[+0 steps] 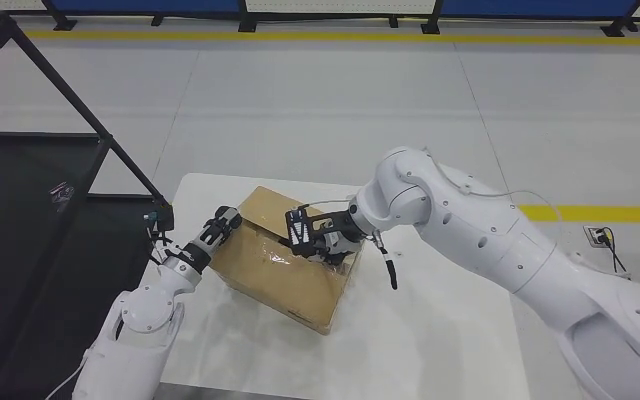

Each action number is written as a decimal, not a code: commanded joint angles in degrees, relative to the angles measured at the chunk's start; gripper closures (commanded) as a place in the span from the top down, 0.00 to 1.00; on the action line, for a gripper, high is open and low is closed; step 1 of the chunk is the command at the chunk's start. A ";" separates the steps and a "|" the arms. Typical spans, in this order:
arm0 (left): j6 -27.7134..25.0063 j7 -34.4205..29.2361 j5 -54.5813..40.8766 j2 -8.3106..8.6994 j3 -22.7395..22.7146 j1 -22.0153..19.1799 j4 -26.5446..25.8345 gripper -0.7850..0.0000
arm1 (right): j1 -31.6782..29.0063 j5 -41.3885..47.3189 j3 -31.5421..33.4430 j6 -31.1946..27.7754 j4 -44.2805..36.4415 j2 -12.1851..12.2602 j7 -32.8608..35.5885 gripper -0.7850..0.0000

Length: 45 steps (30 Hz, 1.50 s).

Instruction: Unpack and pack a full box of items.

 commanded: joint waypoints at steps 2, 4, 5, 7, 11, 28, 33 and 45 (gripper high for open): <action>0.06 -0.04 0.34 -0.08 0.37 -0.36 0.48 0.00 | 0.01 0.01 0.00 0.00 -0.12 0.08 0.00 0.00; 0.09 -0.05 0.51 -0.14 0.58 -0.59 0.79 0.00 | 0.01 0.00 0.00 0.00 -0.21 0.14 0.00 0.00; 0.11 0.03 0.58 -0.17 0.67 -0.68 0.91 0.00 | 0.00 0.00 0.00 0.00 -0.26 0.17 0.00 0.00; 0.12 -0.04 0.71 -0.22 0.81 -0.85 1.13 0.00 | -0.03 0.05 0.00 0.00 -0.38 0.23 0.00 0.00; 0.13 0.07 0.81 -0.31 0.99 -1.09 1.56 0.00 | -0.06 -0.11 0.00 0.00 -0.64 0.39 0.00 0.00; 0.47 -0.04 1.32 -0.75 2.06 -2.46 3.85 0.00 | -0.28 0.12 0.00 0.00 -2.24 1.33 0.00 0.00; 0.78 -0.07 1.51 -0.88 2.38 -2.76 4.41 0.00 | -0.30 0.19 0.00 0.00 -3.19 1.79 0.00 0.00; -2.24 -2.99 -2.73 -0.33 -2.00 1.38 -0.34 0.00 | -0.48 0.78 0.00 0.00 -3.01 2.57 0.00 0.00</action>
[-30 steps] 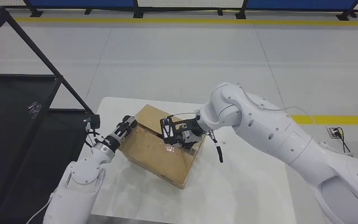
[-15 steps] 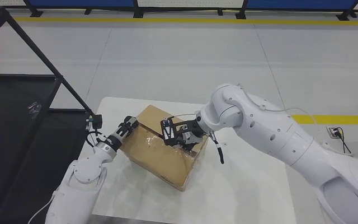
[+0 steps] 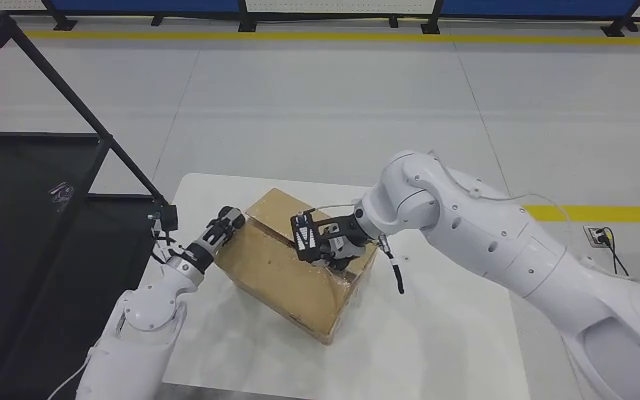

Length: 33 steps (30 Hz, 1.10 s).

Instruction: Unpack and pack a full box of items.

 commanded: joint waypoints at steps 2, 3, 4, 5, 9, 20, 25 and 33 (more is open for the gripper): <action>-0.79 -2.59 -1.84 0.39 -2.14 2.09 -1.68 0.00 | 0.15 0.34 0.00 0.00 0.86 0.00 0.00 0.00; -1.08 -3.39 -2.46 0.48 -2.65 2.67 -2.18 0.00 | 0.20 0.35 0.00 0.00 1.09 -0.05 0.00 0.00; -1.35 -4.14 -3.01 0.57 -3.10 3.22 -2.64 0.00 | 0.21 0.48 0.00 0.00 1.29 -0.11 0.00 0.00; -1.57 -4.69 -3.61 0.64 -3.51 3.71 -3.08 0.00 | 0.25 0.61 0.00 0.00 1.77 -0.15 0.00 0.00; -2.57 -6.90 -5.92 0.81 -4.50 5.46 -5.09 0.00 | 0.41 1.28 0.00 0.00 3.95 -0.46 0.00 0.00; -2.34 -10.19 -7.18 1.01 -4.05 5.51 -6.69 0.00 | 0.83 2.10 0.00 0.00 12.25 -3.40 0.00 0.00; 0.35 -9.32 -5.88 0.63 -1.01 1.37 -3.29 0.00 | 1.00 2.74 0.00 0.00 16.35 -4.92 0.01 0.00; 2.33 -7.11 -2.30 -0.16 3.95 -3.99 2.17 0.00 | 1.83 6.82 0.09 4.41 22.62 -8.00 4.34 1.00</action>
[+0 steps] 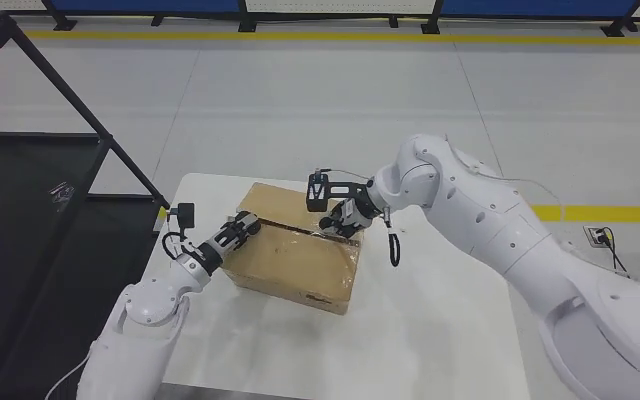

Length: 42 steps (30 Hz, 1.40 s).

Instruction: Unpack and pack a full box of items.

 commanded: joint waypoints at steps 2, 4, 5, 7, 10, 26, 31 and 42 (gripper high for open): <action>-0.19 0.09 0.37 -0.17 0.95 -0.89 1.30 0.00 | 0.31 0.81 0.21 1.33 1.75 -0.92 0.87 1.00; -0.32 0.31 0.54 -0.25 1.29 -1.19 1.83 0.00 | 0.39 0.83 0.49 2.53 2.85 -1.46 0.60 1.00; -0.41 0.28 0.62 -0.27 1.41 -1.29 2.00 0.00 | 0.36 0.85 0.64 2.86 3.33 -1.70 0.35 1.00; -0.51 0.22 0.63 -0.30 1.52 -1.45 2.34 0.00 | 0.32 1.39 1.17 3.65 4.55 -2.08 -0.30 1.00; -0.57 0.25 0.44 -0.33 1.55 -1.57 2.72 0.00 | 0.26 2.66 2.30 4.92 6.09 -2.52 -1.92 1.00; -4.90 4.56 -4.60 -0.33 -1.86 2.50 -0.92 0.00 | -3.20 11.87 7.29 6.44 7.16 -2.27 -9.36 1.00; -7.51 8.68 -9.12 -0.32 -5.31 5.36 -2.53 0.00 | -6.84 37.07 14.30 7.20 8.26 -1.40 0.27 1.00; -8.94 9.86 -15.02 0.07 -11.48 8.85 -2.31 0.00 | -7.70 35.82 14.25 12.08 7.15 -1.43 -0.64 1.00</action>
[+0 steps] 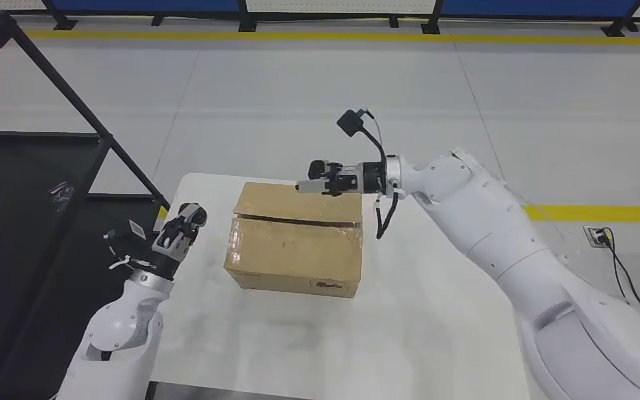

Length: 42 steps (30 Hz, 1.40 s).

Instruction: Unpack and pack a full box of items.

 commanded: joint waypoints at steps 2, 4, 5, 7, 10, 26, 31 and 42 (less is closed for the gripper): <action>-0.36 -0.19 -0.65 0.04 -0.70 0.60 -0.12 0.00 | -0.92 -0.41 0.01 11.71 -2.27 -0.51 -2.07 1.00; -0.49 -0.36 -0.94 0.03 -0.89 0.89 -0.26 0.00 | -1.44 0.14 0.12 18.05 -3.10 -0.99 -2.81 1.00; -0.54 -0.41 -0.96 0.03 -0.92 1.00 -0.28 0.00 | -1.78 1.06 0.26 20.86 -3.52 -1.26 -2.42 1.00; -0.57 -0.48 -0.93 0.00 -0.83 1.12 -0.20 0.00 | -2.06 2.87 0.56 26.20 -3.67 -1.77 -0.41 1.00; -0.49 -0.69 -0.72 -0.03 -0.69 1.06 -0.03 0.00 | -1.70 1.48 -0.33 32.89 -3.15 -2.61 2.46 1.00; -0.56 -2.71 0.42 0.14 -1.38 1.02 0.47 0.00 | -3.65 -0.24 0.18 37.47 3.59 -6.77 2.94 1.00; -0.72 -3.45 0.49 0.22 -1.81 1.10 0.78 0.00 | -4.14 1.35 2.12 35.52 7.14 -7.10 3.58 1.00; -0.64 -5.18 1.16 0.43 -2.29 0.41 1.71 0.00 | -6.33 4.36 7.19 29.13 11.49 -5.70 6.91 1.00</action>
